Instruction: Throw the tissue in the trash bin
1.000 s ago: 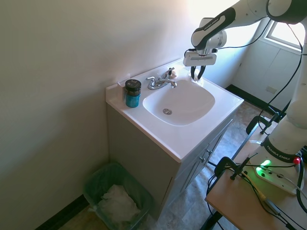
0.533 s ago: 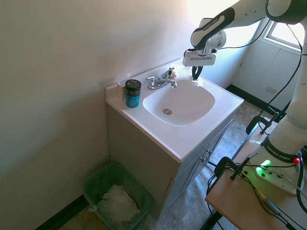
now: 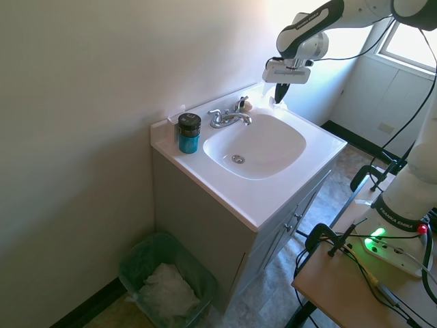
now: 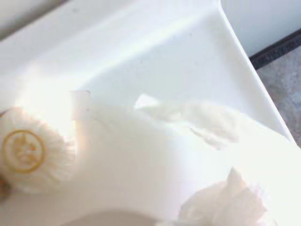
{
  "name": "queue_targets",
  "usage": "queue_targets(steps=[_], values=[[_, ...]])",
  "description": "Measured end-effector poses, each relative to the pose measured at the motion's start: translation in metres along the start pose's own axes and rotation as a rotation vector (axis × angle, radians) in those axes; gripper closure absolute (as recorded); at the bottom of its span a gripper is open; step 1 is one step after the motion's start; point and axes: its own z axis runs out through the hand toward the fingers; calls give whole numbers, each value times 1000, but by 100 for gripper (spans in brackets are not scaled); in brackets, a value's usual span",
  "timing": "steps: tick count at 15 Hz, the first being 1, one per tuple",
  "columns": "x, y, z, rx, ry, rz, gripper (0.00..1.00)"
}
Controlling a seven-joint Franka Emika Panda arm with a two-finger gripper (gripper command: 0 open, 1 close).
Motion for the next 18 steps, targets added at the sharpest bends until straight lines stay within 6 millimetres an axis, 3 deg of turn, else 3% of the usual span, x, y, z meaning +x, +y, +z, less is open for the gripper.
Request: queue_targets(steps=[2,4,6,9,13,16,18], values=[[-26,1,-35,48,5,-34,100],[-70,-2,-72,101,5,-97,100],[-122,-8,-102,142,7,-174,100],[-208,-15,-128,173,27,-278,100],[-327,-22,-145,191,60,-391,100],[-410,-26,-135,172,60,-493,100],[-450,-24,-121,148,62,-544,100]])
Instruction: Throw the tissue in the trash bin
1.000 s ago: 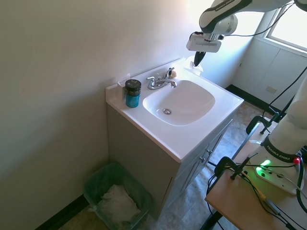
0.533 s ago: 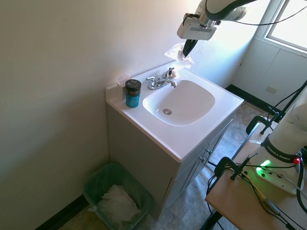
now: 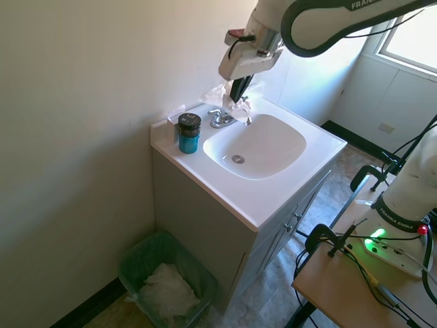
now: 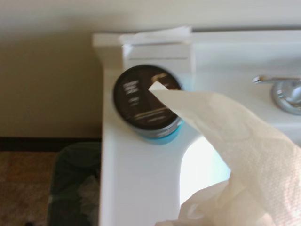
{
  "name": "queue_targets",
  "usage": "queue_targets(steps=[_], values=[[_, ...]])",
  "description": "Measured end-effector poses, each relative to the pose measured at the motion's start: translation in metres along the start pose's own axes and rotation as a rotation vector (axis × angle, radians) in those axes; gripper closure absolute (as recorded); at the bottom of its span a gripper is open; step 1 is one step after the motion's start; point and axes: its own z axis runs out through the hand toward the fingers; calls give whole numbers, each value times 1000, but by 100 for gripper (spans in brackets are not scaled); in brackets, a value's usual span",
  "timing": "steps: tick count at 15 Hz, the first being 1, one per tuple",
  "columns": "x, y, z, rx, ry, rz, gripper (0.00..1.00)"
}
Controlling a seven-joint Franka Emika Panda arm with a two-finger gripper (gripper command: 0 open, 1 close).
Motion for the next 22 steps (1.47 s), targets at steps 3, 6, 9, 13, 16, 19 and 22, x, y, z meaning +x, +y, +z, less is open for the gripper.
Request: queue_targets(steps=[3,6,9,13,16,19,22], values=[[-41,-29,31,-26,-32,-57,100],[-74,-66,68,-48,-74,-104,100],[-103,-101,100,-68,-89,-132,100],[-129,-119,153,-140,-112,-145,100],[-142,-129,176,-180,-120,-144,0],[-143,-138,182,-196,-115,-143,0],[-148,-142,186,-207,-116,-148,0]])
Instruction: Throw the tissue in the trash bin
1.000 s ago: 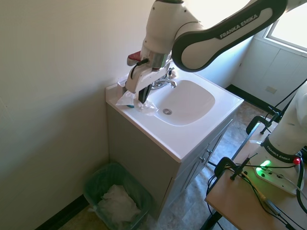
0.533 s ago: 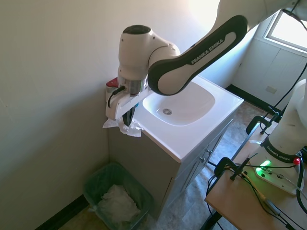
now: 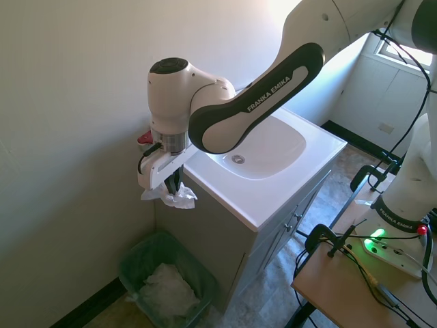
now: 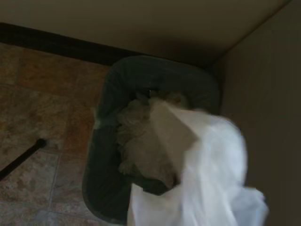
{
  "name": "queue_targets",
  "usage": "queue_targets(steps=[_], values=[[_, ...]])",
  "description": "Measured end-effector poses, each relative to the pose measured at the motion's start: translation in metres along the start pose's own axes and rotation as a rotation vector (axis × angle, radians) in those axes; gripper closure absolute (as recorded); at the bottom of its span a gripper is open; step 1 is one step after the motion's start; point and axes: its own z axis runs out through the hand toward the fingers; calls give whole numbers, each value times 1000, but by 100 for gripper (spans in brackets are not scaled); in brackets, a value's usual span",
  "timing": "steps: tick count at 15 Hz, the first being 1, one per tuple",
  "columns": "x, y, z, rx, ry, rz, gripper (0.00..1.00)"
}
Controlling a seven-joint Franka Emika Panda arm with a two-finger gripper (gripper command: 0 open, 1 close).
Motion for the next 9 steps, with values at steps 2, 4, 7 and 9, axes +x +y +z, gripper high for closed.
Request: queue_targets(steps=[2,4,7,9], values=[[-3,-2,-1,-1,1,-5,0],[-6,-4,-4,2,3,-6,0],[0,-14,-26,34,34,21,0],[3,-19,-51,64,49,51,0]])
